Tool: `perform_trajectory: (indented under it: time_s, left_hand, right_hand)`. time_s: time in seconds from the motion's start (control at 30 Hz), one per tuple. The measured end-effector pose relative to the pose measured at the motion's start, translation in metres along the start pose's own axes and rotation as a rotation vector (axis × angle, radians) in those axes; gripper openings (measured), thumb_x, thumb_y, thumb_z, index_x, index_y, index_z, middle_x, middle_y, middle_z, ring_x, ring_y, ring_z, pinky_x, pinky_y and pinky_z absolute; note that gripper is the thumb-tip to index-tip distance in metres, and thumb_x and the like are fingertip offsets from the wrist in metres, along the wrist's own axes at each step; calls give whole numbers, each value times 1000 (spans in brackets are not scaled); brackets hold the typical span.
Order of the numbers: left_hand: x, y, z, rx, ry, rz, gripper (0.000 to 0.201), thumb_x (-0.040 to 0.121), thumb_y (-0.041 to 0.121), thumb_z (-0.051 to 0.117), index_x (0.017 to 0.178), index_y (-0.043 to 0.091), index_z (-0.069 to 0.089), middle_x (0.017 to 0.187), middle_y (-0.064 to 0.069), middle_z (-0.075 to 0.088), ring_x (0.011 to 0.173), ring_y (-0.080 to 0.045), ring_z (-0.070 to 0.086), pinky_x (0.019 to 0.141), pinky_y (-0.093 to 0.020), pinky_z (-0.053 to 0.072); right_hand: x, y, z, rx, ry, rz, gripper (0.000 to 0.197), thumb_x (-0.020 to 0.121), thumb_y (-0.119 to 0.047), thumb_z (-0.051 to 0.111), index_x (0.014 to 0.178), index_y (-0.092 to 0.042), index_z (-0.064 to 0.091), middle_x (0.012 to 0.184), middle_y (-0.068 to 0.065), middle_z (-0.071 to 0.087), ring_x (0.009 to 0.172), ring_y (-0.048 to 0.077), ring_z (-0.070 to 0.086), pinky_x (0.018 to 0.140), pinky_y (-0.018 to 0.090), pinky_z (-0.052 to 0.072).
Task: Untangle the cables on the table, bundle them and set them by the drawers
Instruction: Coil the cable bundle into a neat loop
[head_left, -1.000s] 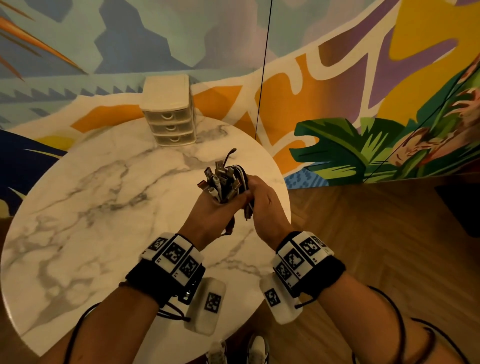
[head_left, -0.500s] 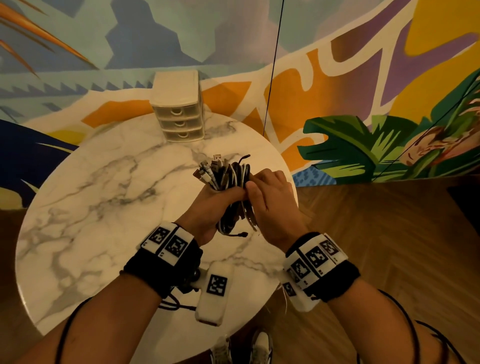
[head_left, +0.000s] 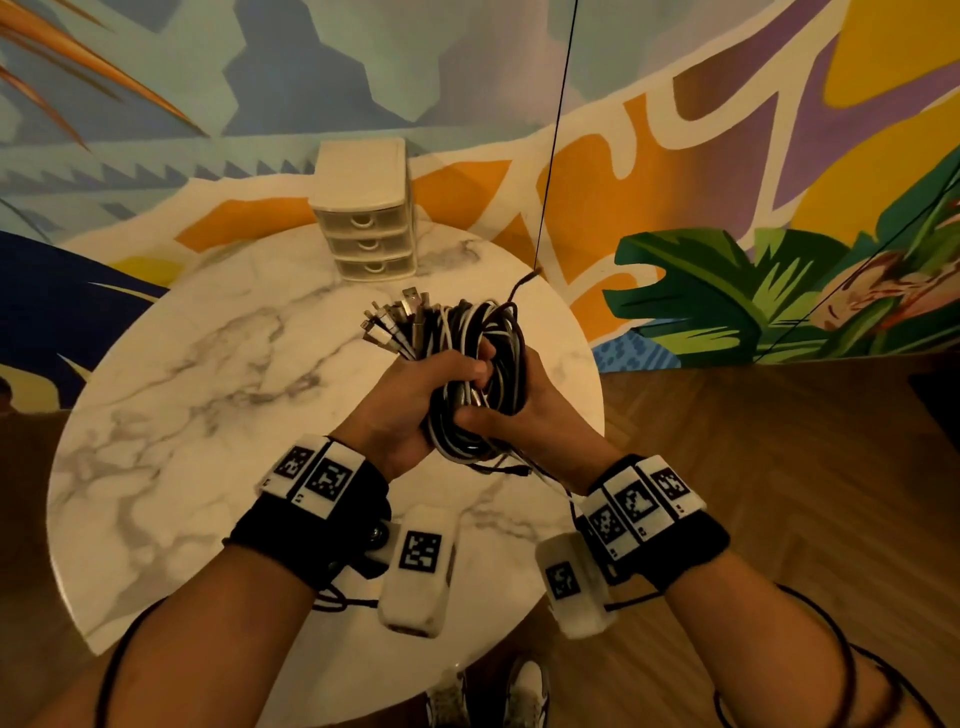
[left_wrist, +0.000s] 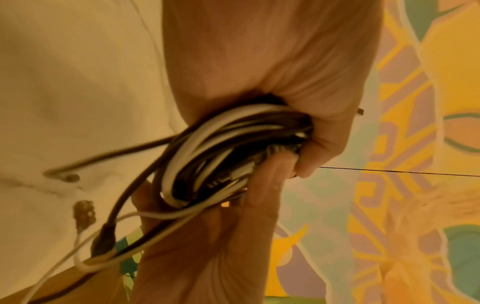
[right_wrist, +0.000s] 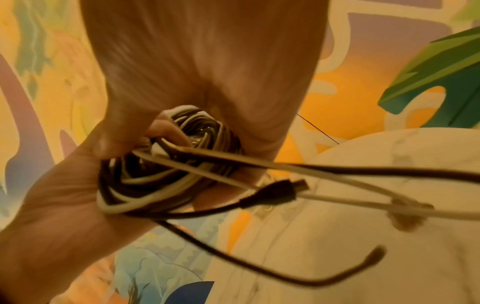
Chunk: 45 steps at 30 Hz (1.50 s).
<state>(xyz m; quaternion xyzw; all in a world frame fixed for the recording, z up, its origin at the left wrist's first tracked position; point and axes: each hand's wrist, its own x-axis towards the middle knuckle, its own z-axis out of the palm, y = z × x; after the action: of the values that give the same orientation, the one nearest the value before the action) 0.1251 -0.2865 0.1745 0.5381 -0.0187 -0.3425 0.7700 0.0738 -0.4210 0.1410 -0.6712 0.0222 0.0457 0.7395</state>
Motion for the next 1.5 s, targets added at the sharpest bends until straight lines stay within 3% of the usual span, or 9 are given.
perform_trajectory:
  time_s: [0.13, 0.27, 0.37, 0.5, 0.63, 0.7, 1.03, 1.33, 1.5]
  left_hand:
    - [-2, -2, 3, 1, 49, 47, 19, 84, -3, 51, 92, 7, 65, 79, -2, 65, 79, -14, 65, 72, -27, 53]
    - [-5, -6, 5, 154, 129, 166, 18, 80, -7, 54, 88, 5, 64, 73, -6, 64, 74, -16, 64, 70, -28, 51]
    - [-7, -5, 7, 188, 101, 208, 13, 74, -2, 58, 83, 6, 64, 71, -9, 63, 73, -18, 64, 72, -31, 53]
    - [-13, -2, 9, 172, 13, 246, 6, 76, 5, 56, 79, 6, 61, 58, -5, 52, 59, -19, 55, 66, -30, 51]
    - [-15, 9, 5, 15, -112, 174, 5, 72, 4, 58, 75, 8, 59, 52, 0, 42, 47, -15, 44, 60, -29, 47]
    - [-17, 13, 4, 43, -210, 152, 3, 67, 8, 62, 68, 9, 60, 50, -2, 40, 44, -16, 41, 52, -26, 42]
    - [-39, 5, 11, 1079, -510, 7, 29, 73, 6, 65, 62, 32, 57, 62, 11, 58, 60, -8, 53, 61, -26, 46]
    - [-17, -34, -1, 1379, 69, 265, 13, 78, 16, 62, 74, 28, 58, 60, 15, 52, 61, -8, 51, 55, -17, 37]
    - [0, -39, -2, 1104, 231, 306, 16, 85, 26, 65, 99, 19, 68, 88, 2, 69, 79, -12, 63, 73, -30, 50]
  right_hand:
    - [0, 5, -3, -58, 27, 61, 68, 82, -22, 71, 138, -25, 32, 122, -3, 57, 96, 8, 67, 85, 49, 55]
    - [-2, 8, -1, -106, 55, 49, 59, 84, -19, 69, 133, -22, 37, 113, 2, 62, 88, 23, 69, 54, 27, 56]
    - [-1, 9, 0, -61, 94, 16, 60, 81, -12, 71, 132, -17, 41, 118, 1, 61, 103, 17, 64, 67, 14, 51]
    - [-6, 14, -13, 66, -116, 95, 63, 79, -2, 70, 133, -21, 42, 115, -3, 62, 110, 17, 61, 85, 31, 54]
    - [-15, 34, -16, -375, -404, 416, 9, 87, -14, 65, 90, -22, 65, 64, -4, 64, 53, 6, 58, 53, 24, 51]
    - [-8, 45, -23, -716, -401, 399, 21, 89, -28, 63, 71, -17, 65, 57, 1, 55, 41, 5, 46, 47, 22, 46]
    - [20, -34, -59, -1018, -405, 415, 26, 90, -33, 57, 74, -14, 66, 66, 1, 57, 58, 16, 53, 59, 28, 48]
    - [21, -47, -35, -907, -171, 238, 45, 100, -36, 37, 65, -14, 54, 57, 4, 61, 43, 18, 56, 56, 29, 51]
    - [21, -53, -18, -817, -41, 108, 44, 100, -30, 34, 83, 2, 59, 65, 12, 61, 45, 22, 54, 50, 37, 53]
